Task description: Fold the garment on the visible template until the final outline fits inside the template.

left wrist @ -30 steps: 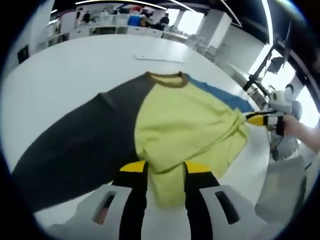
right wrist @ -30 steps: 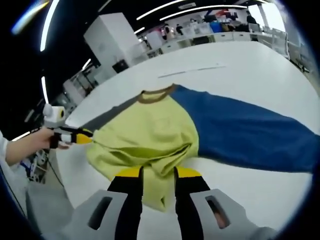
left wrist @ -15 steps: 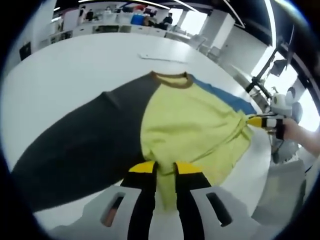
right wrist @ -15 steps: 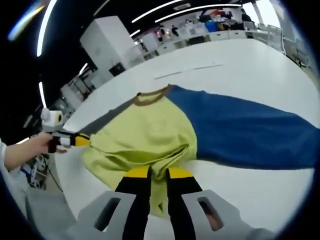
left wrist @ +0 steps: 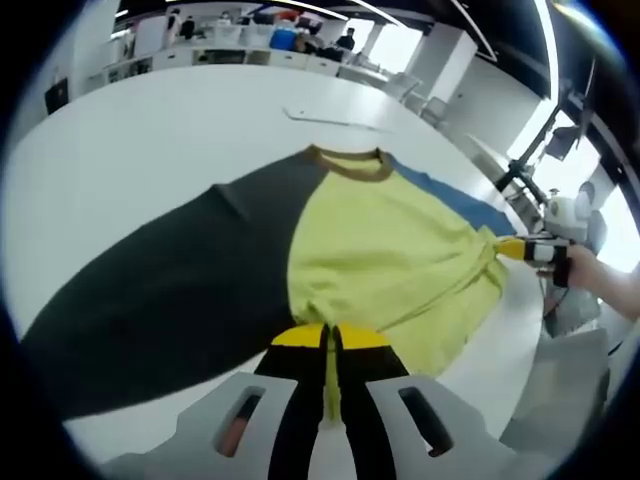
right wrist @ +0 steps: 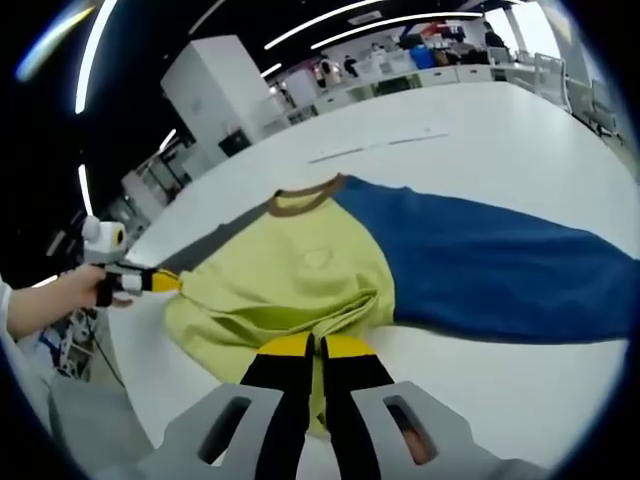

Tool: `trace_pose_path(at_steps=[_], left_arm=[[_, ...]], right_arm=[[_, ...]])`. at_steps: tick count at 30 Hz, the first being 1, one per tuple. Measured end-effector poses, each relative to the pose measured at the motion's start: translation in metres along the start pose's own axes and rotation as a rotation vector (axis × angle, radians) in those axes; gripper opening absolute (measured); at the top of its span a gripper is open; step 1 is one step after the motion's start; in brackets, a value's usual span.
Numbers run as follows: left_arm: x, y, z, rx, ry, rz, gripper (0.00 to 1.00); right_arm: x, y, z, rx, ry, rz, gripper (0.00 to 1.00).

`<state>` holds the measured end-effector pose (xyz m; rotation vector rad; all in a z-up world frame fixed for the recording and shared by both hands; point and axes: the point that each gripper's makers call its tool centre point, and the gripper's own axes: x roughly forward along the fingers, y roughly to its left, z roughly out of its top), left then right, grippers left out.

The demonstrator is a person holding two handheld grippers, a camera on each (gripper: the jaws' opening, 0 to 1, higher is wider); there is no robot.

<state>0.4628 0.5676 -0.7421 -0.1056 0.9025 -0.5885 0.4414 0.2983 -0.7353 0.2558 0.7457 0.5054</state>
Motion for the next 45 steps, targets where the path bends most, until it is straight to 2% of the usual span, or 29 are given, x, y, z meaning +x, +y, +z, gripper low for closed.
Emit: trace_pose_path(at_steps=[4, 7, 12, 18, 22, 28, 38, 42, 45], left_arm=[[-0.003, 0.000, 0.003, -0.002, -0.005, 0.000, 0.00], [-0.009, -0.001, 0.010, -0.052, -0.032, -0.002, 0.00], [-0.021, -0.005, 0.014, -0.078, -0.032, -0.015, 0.00], [-0.044, -0.011, 0.021, -0.169, -0.077, -0.030, 0.00], [-0.060, -0.016, 0.024, -0.178, -0.095, -0.032, 0.00], [-0.089, -0.024, 0.041, -0.199, -0.173, -0.045, 0.00], [-0.138, -0.040, 0.085, -0.201, -0.332, -0.062, 0.00], [-0.150, -0.049, 0.094, -0.198, -0.369, -0.075, 0.00], [-0.157, -0.056, 0.095, -0.187, -0.380, -0.075, 0.00]], right_arm=[[-0.003, 0.000, 0.002, -0.002, -0.005, -0.002, 0.04], [-0.009, 0.001, 0.004, -0.008, -0.005, -0.003, 0.03], [-0.022, -0.002, 0.008, -0.065, 0.003, -0.025, 0.03], [-0.046, -0.005, 0.021, -0.095, -0.024, -0.051, 0.03], [-0.060, -0.005, 0.028, -0.130, -0.036, -0.064, 0.03], [-0.080, 0.000, 0.041, -0.187, -0.058, -0.071, 0.03], [-0.114, 0.005, 0.080, -0.281, -0.136, -0.088, 0.03], [-0.124, 0.010, 0.096, -0.313, -0.168, -0.091, 0.03], [-0.132, 0.016, 0.106, -0.346, -0.187, -0.094, 0.03]])
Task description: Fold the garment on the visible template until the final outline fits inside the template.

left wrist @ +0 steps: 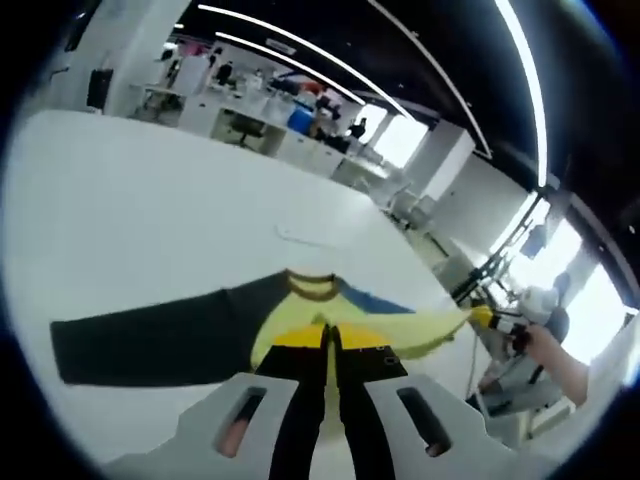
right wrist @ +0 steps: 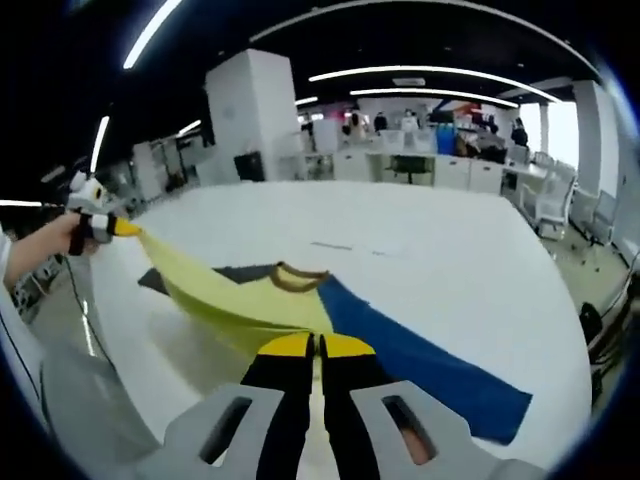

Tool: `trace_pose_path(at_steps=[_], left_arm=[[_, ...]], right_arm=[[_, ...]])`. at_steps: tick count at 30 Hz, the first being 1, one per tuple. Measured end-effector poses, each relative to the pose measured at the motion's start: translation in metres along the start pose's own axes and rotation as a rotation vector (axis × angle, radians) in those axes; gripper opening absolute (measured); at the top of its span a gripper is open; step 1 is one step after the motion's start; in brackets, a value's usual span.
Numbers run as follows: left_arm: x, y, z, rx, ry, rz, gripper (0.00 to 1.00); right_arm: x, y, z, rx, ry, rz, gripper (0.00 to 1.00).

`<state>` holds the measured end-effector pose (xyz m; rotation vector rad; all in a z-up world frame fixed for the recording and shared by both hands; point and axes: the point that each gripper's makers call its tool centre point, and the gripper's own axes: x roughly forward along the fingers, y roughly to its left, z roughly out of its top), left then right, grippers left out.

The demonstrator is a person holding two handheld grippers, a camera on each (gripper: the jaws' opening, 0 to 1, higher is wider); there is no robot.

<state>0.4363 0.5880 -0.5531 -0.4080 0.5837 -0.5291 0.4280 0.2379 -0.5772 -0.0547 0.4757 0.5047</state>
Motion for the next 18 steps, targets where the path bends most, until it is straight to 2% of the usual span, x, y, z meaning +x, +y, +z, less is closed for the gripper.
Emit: trace_pose_path(at_steps=[7, 16, 18], left_arm=[[-0.012, -0.002, -0.001, 0.009, -0.009, 0.007, 0.00], [-0.028, 0.000, -0.004, 0.015, -0.015, 0.025, 0.00], [-0.030, 0.002, -0.005, 0.011, -0.017, 0.031, 0.00]], right_arm=[[-0.011, 0.007, 0.014, -0.088, -0.011, 0.022, 0.03], [-0.020, 0.023, 0.027, -0.205, -0.025, 0.087, 0.03], [-0.021, 0.027, 0.030, -0.253, -0.033, 0.116, 0.03]])
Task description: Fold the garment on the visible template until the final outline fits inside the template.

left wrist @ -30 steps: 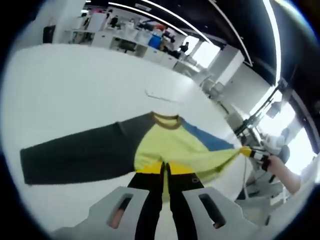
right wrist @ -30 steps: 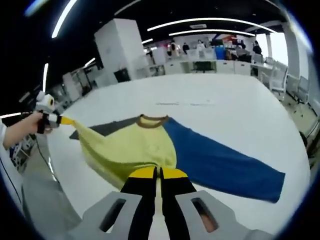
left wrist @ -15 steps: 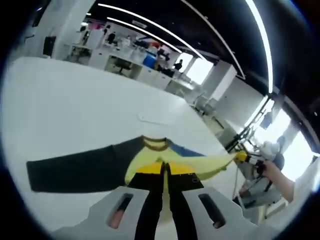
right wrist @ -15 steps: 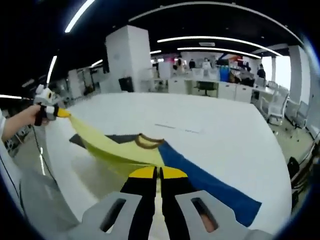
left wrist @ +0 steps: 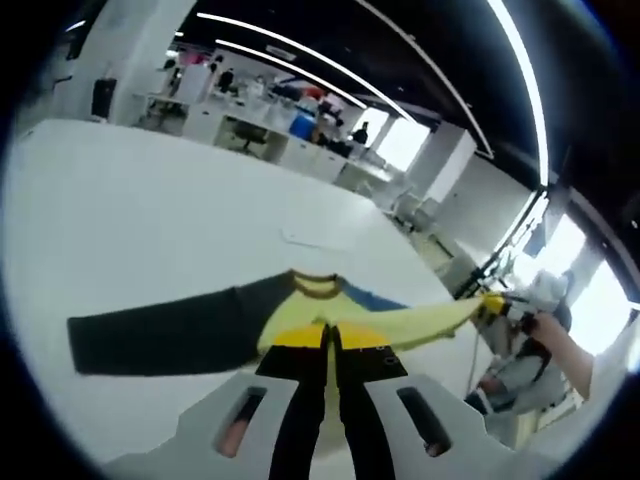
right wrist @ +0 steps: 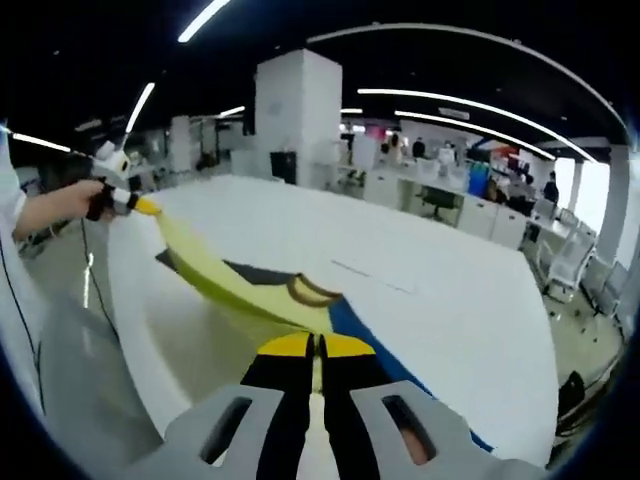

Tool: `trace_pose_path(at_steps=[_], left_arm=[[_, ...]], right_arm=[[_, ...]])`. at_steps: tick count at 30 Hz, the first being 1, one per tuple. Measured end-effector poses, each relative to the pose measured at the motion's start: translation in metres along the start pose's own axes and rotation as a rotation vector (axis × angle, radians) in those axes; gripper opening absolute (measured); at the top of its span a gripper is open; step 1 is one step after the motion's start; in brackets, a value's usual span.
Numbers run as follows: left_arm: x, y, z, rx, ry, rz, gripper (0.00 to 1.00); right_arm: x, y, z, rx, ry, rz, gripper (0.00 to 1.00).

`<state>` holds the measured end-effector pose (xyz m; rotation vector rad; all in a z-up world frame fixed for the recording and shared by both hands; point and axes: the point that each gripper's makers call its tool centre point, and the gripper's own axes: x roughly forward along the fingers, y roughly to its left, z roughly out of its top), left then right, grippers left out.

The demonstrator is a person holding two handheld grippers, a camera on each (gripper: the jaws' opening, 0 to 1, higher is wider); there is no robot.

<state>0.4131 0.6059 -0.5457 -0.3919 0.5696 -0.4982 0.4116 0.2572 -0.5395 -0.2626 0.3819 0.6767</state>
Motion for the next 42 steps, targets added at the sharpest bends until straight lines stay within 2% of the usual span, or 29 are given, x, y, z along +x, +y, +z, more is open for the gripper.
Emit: trace_pose_path(at_steps=[6, 9, 14, 20, 29, 32, 37, 42], left_arm=[[-0.009, 0.005, -0.012, -0.006, 0.013, 0.013, 0.00], [-0.013, 0.012, -0.019, -0.019, 0.022, 0.019, 0.00], [-0.023, 0.014, -0.043, -0.039, 0.054, 0.032, 0.00], [-0.037, 0.021, -0.081, -0.074, 0.119, 0.050, 0.00], [-0.050, 0.032, -0.138, -0.108, 0.228, 0.068, 0.00], [-0.051, 0.039, -0.159, -0.137, 0.273, 0.073, 0.00], [-0.052, 0.044, -0.181, -0.149, 0.320, 0.075, 0.00], [-0.053, 0.048, -0.198, -0.169, 0.352, 0.084, 0.00]], right_arm=[[-0.005, 0.014, -0.002, -0.051, 0.018, 0.063, 0.03], [-0.008, 0.025, -0.009, -0.069, 0.036, 0.098, 0.03], [-0.012, 0.040, -0.028, -0.076, 0.071, 0.142, 0.03], [-0.019, 0.064, -0.048, -0.058, 0.108, 0.196, 0.03], [-0.028, 0.093, -0.092, -0.065, 0.215, 0.273, 0.03], [-0.030, 0.106, -0.114, -0.088, 0.278, 0.312, 0.03], [-0.029, 0.118, -0.144, -0.082, 0.343, 0.340, 0.03], [-0.030, 0.126, -0.162, -0.110, 0.392, 0.356, 0.03]])
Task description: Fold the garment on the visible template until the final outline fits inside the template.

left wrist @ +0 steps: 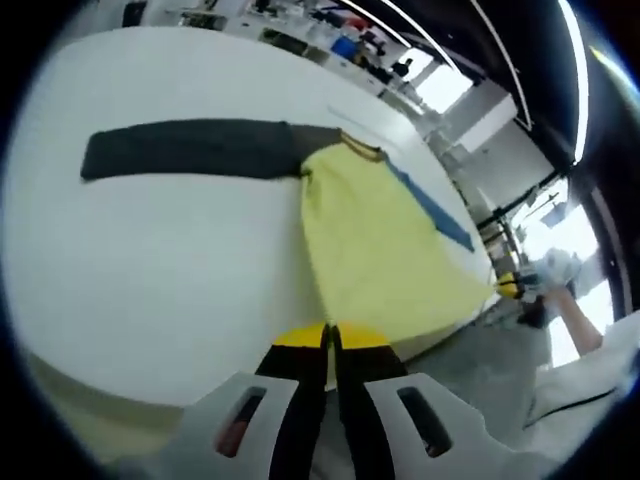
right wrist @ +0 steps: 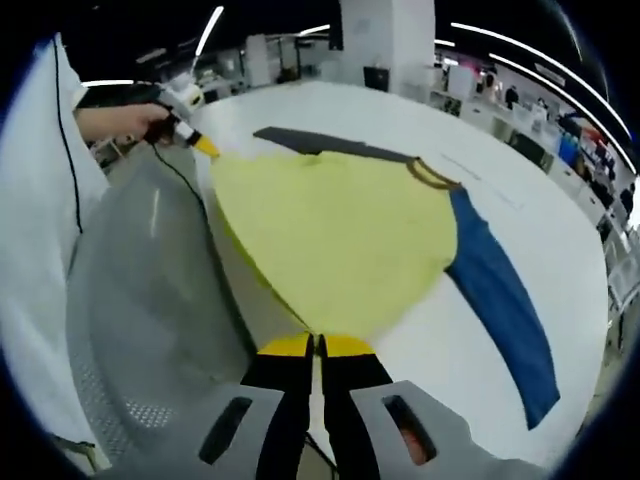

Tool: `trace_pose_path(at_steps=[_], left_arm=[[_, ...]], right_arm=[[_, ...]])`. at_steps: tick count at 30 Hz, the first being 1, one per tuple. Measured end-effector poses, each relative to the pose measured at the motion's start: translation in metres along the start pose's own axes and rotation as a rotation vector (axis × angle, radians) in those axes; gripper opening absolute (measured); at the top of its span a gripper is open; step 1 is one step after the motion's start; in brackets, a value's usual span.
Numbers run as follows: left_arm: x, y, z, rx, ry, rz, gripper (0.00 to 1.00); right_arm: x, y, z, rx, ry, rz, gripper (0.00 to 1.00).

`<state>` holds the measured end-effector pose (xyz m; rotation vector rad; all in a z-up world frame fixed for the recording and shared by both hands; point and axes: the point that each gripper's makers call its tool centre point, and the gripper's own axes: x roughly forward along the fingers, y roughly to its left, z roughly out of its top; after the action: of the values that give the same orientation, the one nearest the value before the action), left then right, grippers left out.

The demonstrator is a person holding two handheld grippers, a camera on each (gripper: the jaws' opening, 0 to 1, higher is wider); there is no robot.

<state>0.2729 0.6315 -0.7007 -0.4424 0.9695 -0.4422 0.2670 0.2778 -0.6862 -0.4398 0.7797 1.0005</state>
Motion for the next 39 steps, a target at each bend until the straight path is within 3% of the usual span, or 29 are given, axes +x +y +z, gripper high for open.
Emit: trace_pose_path(at_steps=[18, 32, 39], left_arm=[[0.013, 0.005, -0.043, -0.033, 0.121, -0.010, 0.00], [0.019, 0.012, -0.057, -0.030, 0.189, 0.004, 0.00], [0.023, 0.016, -0.057, 0.002, 0.222, 0.020, 0.00]], right_arm=[[0.019, 0.013, -0.036, -0.079, 0.153, 0.029, 0.03], [0.029, 0.024, -0.057, -0.072, 0.197, 0.051, 0.03], [0.037, 0.028, -0.063, -0.114, 0.233, 0.065, 0.03]])
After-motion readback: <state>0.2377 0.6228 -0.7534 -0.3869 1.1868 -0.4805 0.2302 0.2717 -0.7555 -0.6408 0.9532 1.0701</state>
